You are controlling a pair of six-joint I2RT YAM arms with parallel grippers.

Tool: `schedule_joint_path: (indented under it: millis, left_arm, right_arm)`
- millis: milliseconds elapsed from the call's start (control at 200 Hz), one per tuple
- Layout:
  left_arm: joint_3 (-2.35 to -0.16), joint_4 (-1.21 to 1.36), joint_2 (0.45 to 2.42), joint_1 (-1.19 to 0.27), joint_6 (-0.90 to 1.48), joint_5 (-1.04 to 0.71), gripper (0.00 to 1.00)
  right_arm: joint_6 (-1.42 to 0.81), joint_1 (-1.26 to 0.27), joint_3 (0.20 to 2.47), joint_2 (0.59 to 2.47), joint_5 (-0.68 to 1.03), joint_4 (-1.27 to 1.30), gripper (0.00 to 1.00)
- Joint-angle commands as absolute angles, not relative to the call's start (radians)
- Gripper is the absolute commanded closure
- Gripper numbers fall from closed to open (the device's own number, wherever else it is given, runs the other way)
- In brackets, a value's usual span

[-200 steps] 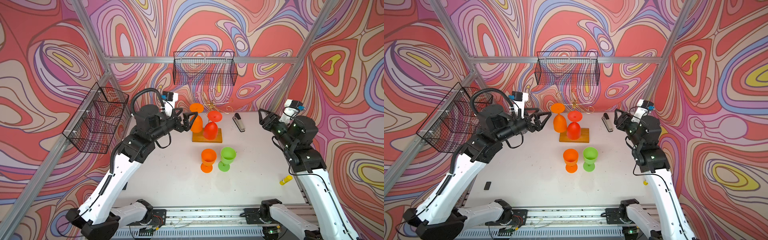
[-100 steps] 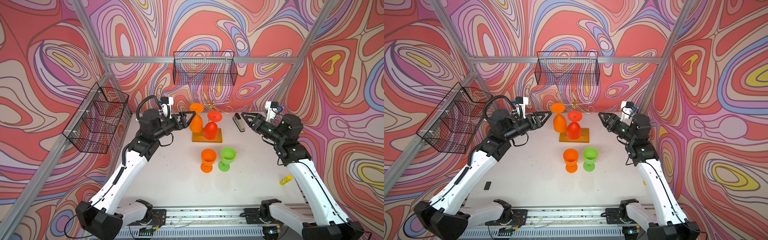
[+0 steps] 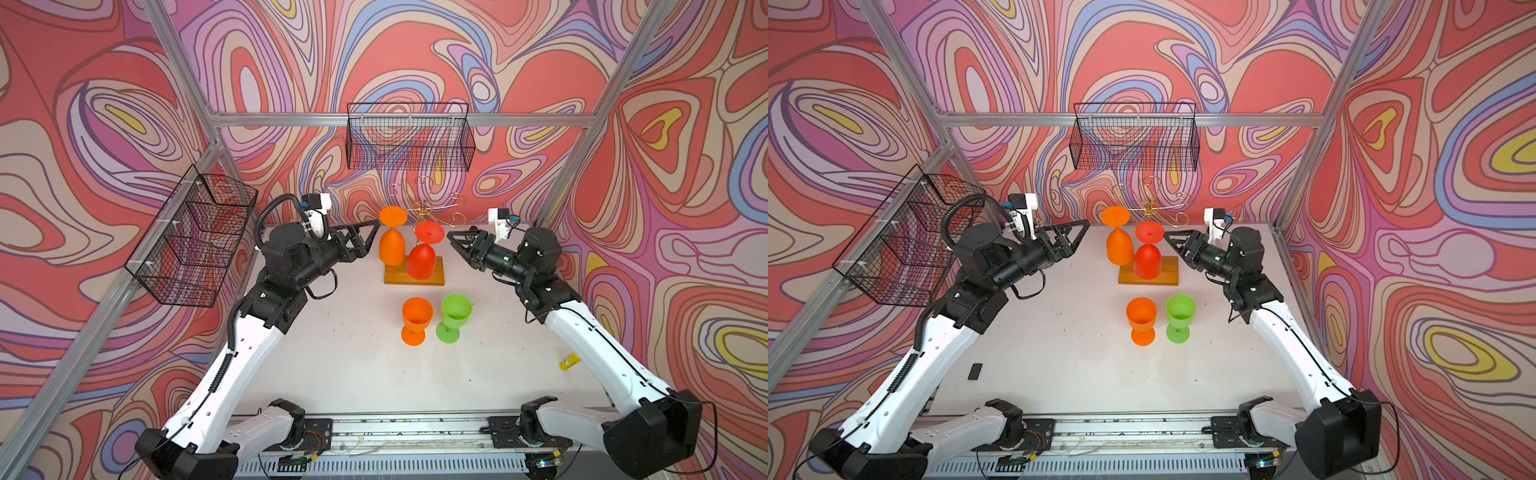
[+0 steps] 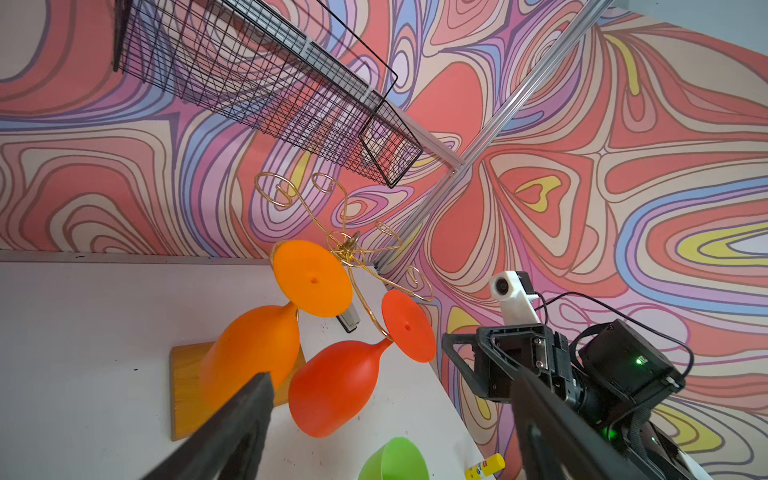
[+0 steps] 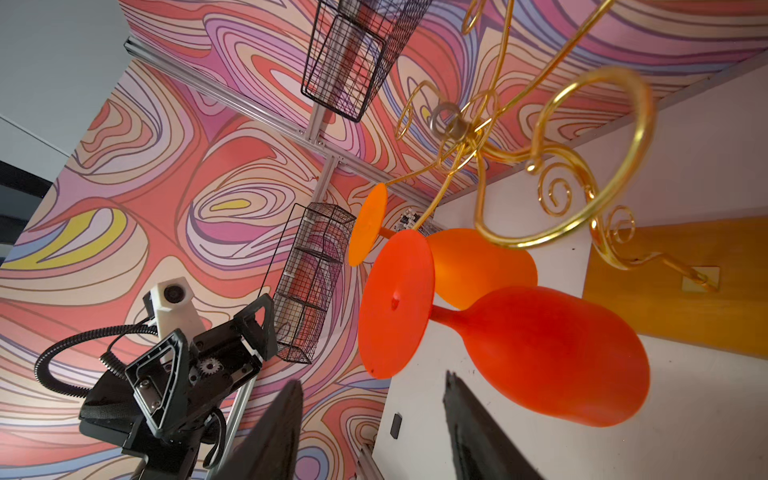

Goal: Take the wine glass off the wine glass rack
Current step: 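Open the left gripper and withdraw it while the right arm reaches toward the rack, then reach the right gripper to the foot of the hanging red glass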

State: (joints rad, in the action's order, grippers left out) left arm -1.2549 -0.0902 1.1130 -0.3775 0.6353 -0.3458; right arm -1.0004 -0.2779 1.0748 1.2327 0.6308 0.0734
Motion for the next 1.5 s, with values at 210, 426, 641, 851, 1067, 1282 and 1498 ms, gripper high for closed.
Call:
schedule_joint_path:
  millis: [210,426,641,851,1067,1282,1498]
  left_arm:
    - [-1.246,-0.109,1.086,-0.364,0.596,-0.334,0.11]
    - [-1.243,-0.105,1.086,-0.36,0.589,-0.346,0.11]
    - [-1.237,-0.096,1.086,-0.356,0.592,-0.36,0.11]
    - [-1.221,-0.068,1.097,-0.354,0.611,-0.381,0.12]
    - [-1.216,-0.057,1.097,-0.352,0.615,-0.39,0.12]
    - [-1.218,-0.058,1.097,-0.348,0.613,-0.393,0.12]
    - [-1.216,-0.058,1.092,-0.345,0.614,-0.393,0.12]
  right_arm:
    - [-1.003,-0.304,1.098,1.282,0.594,0.121,0.45]
    - [-1.007,-0.313,1.124,1.328,0.589,0.138,0.47]
    - [-1.006,-0.316,1.135,1.344,0.579,0.153,0.5]
    - [-1.002,-0.316,1.15,1.347,0.573,0.155,0.53]
    - [-0.985,-0.316,1.165,1.352,0.568,0.13,0.55]
    - [-0.986,-0.318,1.169,1.36,0.568,0.134,0.62]
    - [-0.991,-0.317,1.167,1.365,0.574,0.138,0.7]
